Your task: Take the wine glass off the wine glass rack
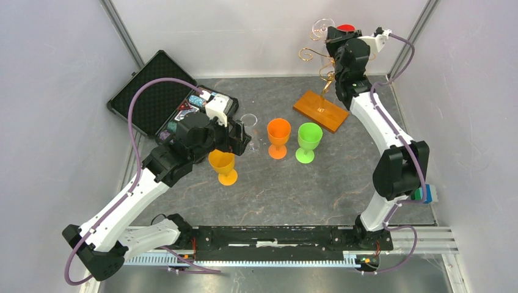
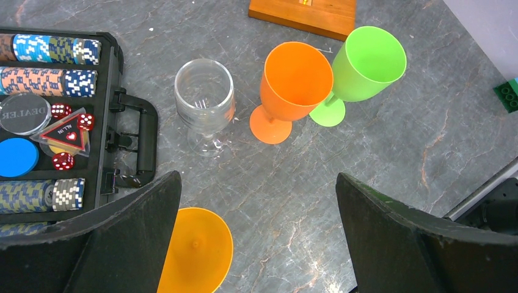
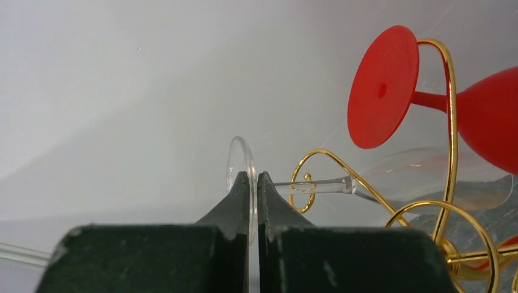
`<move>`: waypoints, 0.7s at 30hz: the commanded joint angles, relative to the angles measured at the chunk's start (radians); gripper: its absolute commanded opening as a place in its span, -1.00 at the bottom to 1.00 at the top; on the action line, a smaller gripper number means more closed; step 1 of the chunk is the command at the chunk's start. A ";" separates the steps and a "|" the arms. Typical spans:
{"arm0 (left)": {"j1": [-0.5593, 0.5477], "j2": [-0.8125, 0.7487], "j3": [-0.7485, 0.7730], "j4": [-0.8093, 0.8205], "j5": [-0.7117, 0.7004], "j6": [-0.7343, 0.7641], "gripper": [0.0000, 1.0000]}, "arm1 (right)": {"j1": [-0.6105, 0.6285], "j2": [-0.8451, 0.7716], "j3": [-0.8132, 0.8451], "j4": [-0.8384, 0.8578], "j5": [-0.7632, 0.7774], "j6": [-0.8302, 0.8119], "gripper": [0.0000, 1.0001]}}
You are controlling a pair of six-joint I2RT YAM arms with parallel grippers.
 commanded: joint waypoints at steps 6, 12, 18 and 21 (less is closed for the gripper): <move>0.001 -0.017 0.003 0.040 0.004 -0.014 1.00 | 0.011 -0.091 -0.046 0.032 -0.100 0.077 -0.99; 0.001 -0.022 0.004 0.040 0.003 -0.014 1.00 | 0.012 -0.065 -0.049 0.094 -0.167 0.100 -1.00; 0.002 -0.023 0.004 0.039 -0.002 -0.012 1.00 | 0.011 -0.011 -0.024 0.150 -0.235 0.146 -0.99; 0.002 -0.023 0.006 0.038 -0.004 -0.012 1.00 | 0.015 0.014 -0.004 0.165 -0.271 0.171 -0.99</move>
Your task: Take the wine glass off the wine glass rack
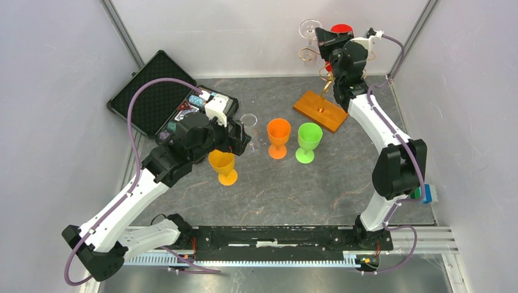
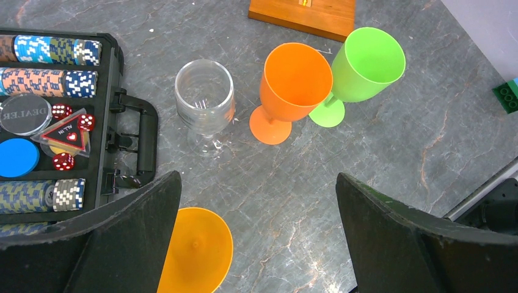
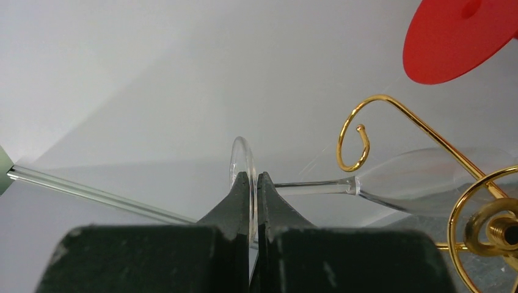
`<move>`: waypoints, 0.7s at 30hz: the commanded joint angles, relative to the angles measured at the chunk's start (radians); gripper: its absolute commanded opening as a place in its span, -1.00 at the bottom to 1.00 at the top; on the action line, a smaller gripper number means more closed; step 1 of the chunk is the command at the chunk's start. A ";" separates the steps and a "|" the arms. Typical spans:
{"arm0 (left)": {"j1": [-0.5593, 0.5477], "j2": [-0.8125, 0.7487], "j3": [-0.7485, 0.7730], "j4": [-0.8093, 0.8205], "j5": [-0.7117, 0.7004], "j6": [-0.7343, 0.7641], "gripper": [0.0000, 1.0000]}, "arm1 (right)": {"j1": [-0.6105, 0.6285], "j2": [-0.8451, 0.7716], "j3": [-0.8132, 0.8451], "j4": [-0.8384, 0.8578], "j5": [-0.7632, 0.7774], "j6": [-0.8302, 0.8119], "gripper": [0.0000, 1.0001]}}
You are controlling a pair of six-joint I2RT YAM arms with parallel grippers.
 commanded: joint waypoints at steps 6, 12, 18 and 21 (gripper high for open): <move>0.002 -0.021 0.011 0.038 -0.012 -0.015 1.00 | 0.016 0.074 0.087 0.140 -0.141 0.087 -0.99; 0.002 -0.022 0.014 0.041 -0.023 -0.024 1.00 | 0.037 0.114 0.211 0.065 -0.255 0.116 -0.99; 0.002 -0.032 0.015 0.056 -0.037 -0.032 1.00 | 0.063 0.061 0.168 0.075 -0.313 0.142 -1.00; 0.002 -0.039 0.020 0.082 -0.036 -0.032 1.00 | 0.078 -0.003 0.098 0.083 -0.339 0.146 -0.99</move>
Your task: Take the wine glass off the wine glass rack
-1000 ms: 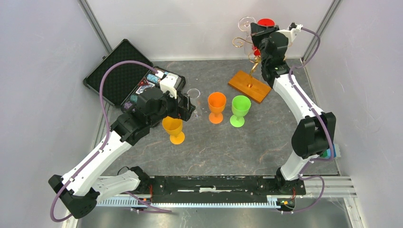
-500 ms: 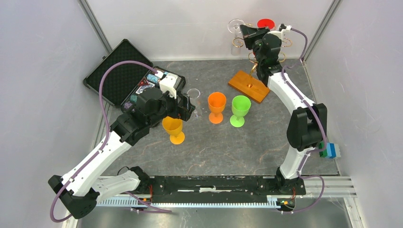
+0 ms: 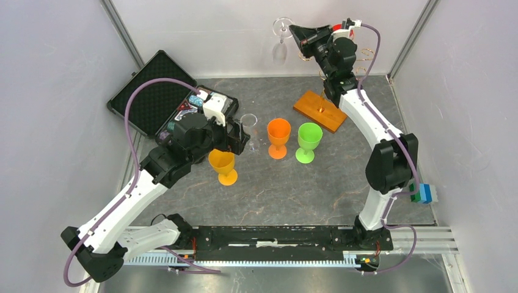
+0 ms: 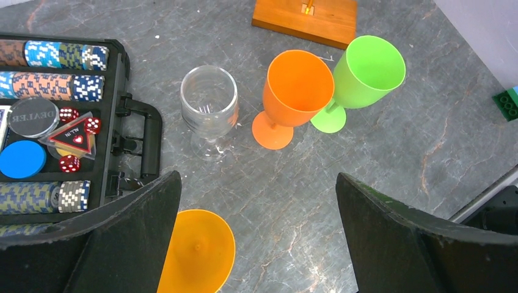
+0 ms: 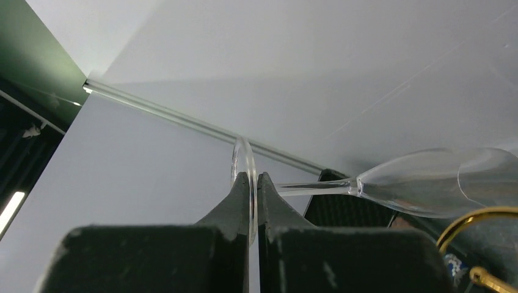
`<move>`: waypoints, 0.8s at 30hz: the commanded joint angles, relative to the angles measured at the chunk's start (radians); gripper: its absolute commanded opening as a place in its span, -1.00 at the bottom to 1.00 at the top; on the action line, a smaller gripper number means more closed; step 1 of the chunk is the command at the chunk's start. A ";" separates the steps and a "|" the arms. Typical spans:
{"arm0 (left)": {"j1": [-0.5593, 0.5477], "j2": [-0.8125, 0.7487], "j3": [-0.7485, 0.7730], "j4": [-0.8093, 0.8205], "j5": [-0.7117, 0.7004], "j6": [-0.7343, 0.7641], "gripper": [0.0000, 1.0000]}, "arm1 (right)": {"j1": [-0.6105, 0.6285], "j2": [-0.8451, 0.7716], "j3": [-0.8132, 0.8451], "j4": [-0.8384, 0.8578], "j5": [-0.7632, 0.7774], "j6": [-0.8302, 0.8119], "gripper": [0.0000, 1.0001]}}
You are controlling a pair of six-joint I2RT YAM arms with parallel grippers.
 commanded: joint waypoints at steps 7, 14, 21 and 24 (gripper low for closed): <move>0.002 -0.103 -0.033 0.356 0.109 0.014 1.00 | 0.057 -0.266 -0.199 0.062 -0.146 0.032 -1.00; 0.002 -0.053 0.042 0.541 0.256 0.145 0.65 | 0.100 -0.412 -0.319 0.096 -0.233 0.055 -1.00; 0.002 0.071 0.131 0.595 0.334 0.311 0.51 | 0.123 -0.576 -0.464 0.127 -0.285 0.062 -1.00; 0.003 0.102 0.150 0.617 0.406 0.375 0.56 | 0.131 -0.627 -0.529 0.155 -0.317 0.088 -1.00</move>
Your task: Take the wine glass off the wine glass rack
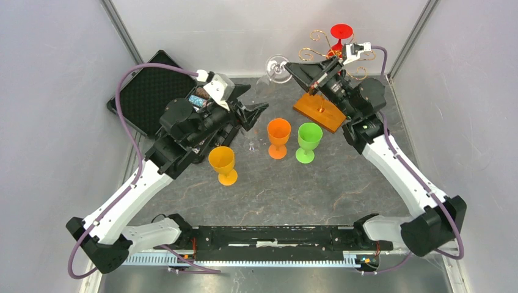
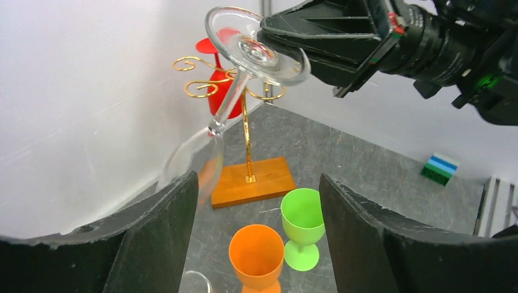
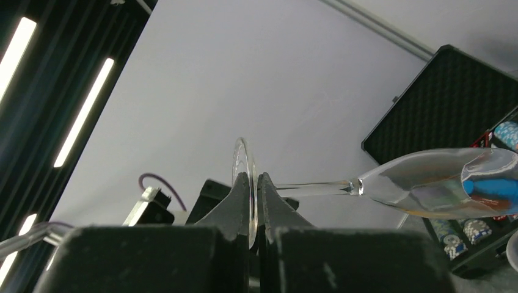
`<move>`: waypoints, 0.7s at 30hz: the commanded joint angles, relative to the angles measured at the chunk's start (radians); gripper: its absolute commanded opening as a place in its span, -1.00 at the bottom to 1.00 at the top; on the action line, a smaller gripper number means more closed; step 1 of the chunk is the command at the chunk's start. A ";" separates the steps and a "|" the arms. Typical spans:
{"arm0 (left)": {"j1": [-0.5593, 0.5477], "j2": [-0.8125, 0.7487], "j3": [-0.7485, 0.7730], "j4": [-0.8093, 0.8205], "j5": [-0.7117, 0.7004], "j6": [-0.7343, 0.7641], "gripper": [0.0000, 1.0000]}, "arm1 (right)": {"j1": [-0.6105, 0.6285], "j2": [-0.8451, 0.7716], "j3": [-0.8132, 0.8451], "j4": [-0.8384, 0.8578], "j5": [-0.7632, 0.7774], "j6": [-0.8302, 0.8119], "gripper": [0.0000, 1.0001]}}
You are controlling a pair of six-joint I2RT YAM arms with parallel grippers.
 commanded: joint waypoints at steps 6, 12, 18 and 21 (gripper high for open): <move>0.004 0.068 0.087 0.093 0.277 0.258 0.24 | 0.026 -0.135 -0.117 0.134 -0.103 0.066 -1.00; 0.005 0.127 0.149 0.032 0.334 0.316 0.01 | 0.041 -0.159 -0.144 0.157 -0.120 0.087 -1.00; 0.004 0.170 0.163 0.010 0.331 0.365 -0.13 | 0.052 -0.154 -0.150 0.176 -0.135 0.111 -1.00; 0.006 0.191 0.181 -0.012 0.321 0.386 -0.19 | 0.057 -0.155 -0.148 0.180 -0.137 0.118 -1.00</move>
